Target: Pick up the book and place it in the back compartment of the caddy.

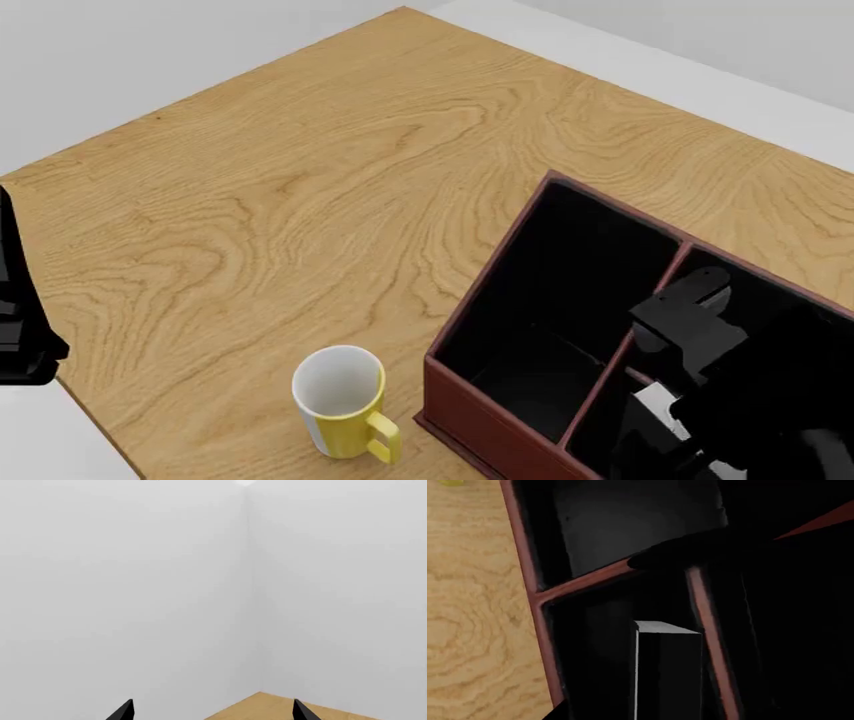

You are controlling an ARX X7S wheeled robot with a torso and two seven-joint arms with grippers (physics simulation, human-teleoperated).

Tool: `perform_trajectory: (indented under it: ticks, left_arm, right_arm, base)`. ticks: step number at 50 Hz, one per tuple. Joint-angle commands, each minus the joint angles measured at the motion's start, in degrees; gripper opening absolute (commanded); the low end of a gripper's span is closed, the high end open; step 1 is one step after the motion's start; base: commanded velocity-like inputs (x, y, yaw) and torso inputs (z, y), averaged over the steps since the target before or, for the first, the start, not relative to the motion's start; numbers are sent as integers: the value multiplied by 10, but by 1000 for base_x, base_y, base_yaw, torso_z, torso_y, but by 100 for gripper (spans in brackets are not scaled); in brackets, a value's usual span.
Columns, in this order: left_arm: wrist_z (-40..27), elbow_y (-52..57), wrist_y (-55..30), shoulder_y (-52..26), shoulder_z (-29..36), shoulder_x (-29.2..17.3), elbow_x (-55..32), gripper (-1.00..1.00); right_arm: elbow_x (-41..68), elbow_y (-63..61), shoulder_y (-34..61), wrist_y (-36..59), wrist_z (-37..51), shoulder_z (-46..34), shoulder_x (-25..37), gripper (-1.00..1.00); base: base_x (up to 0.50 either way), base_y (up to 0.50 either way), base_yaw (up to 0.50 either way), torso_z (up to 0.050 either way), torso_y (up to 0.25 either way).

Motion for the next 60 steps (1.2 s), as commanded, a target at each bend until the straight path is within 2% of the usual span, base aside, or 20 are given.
perform_trajectory:
  ticks: [1, 5, 22, 32, 47, 60]
  left_arm:
    - [3, -1, 7, 1, -3, 0, -5, 100]
    - [4, -1, 9, 2, -3, 0, -6, 100]
    - [6, -3, 23, 10, -11, -2, -11, 100]
    - [11, -7, 34, 16, -13, -2, -10, 100]
    - [14, -11, 40, 14, -11, -2, -11, 100]
    - [17, -17, 42, 8, -3, -1, -10, 100]
  right_arm:
    - [-76, -3, 78, -38, 57, -12, 14, 100]
    - [-78, -9, 89, -28, 57, -14, 13, 100]
    - [-82, -212, 106, 106, 64, -6, 74, 100]
    - [-79, -283, 118, 142, 80, 13, 96, 100]
    - [-63, -389, 130, 185, 133, 80, 122, 100]
    - [-42, -515, 95, 224, 198, 156, 140, 100]
  base:
    - [2, -3, -5, 0, 12]
    - [2, -2, -2, 3, 5]
    - [0, 0, 0, 1, 2]
    - [0, 0, 0, 0, 0]
    - [0, 0, 0, 0, 0]
    - [0, 0, 0, 0, 0]
